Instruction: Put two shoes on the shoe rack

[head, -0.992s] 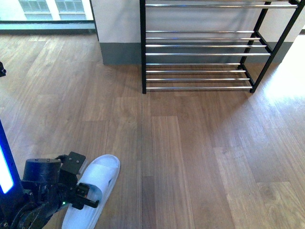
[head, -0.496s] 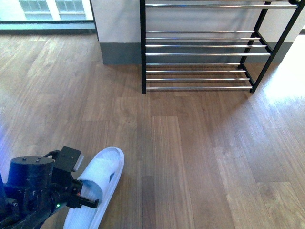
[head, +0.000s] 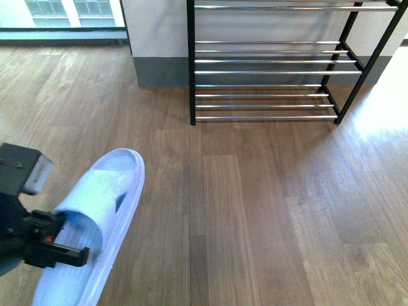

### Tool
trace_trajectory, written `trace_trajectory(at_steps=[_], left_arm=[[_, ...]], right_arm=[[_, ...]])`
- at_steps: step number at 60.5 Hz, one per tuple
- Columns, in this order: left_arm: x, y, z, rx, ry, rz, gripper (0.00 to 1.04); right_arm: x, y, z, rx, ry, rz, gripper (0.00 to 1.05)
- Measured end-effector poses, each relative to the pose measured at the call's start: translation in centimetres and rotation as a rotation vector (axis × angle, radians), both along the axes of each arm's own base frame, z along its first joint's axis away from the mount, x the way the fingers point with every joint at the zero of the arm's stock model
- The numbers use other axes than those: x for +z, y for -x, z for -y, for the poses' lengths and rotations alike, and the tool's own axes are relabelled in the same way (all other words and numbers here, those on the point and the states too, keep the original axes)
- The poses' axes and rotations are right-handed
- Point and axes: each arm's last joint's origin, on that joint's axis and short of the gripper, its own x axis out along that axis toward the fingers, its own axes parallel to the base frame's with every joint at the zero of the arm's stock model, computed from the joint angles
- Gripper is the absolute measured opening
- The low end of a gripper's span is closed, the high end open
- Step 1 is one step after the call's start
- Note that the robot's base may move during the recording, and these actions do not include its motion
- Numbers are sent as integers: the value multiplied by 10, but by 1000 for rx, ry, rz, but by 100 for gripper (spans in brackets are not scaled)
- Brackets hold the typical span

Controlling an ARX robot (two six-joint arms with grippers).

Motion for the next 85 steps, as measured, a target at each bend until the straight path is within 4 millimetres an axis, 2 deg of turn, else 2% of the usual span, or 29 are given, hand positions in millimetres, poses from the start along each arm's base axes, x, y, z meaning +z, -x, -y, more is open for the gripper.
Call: trace_trajectory(at_steps=[5,12,14,23,30,48,57,85], left_arm=[[28,11,-5,25,-13,7,2],[89,24,-36,181,-66,54,2],[100,28,-43,206,-76,71,2],[136,53,-67,294,-72,136,2],[155,77,-75,334,-90,177,2],[187,114,-73,352,-142,277,2],[194,117,-71,349,-147,315,2],[194,118,-71,347,-149,313,2]], right_arm=[[0,0,0,0,0,0,2],[0,0,0,0,0,0,2],[0,0,0,0,0,0,2],[0,0,0,0,0,0,2],[0,0,0,0,0,0,2],[0,0,0,0,0,0,2],[0,0,0,0,0,0,2],[0,0,0,0,0,0,2]])
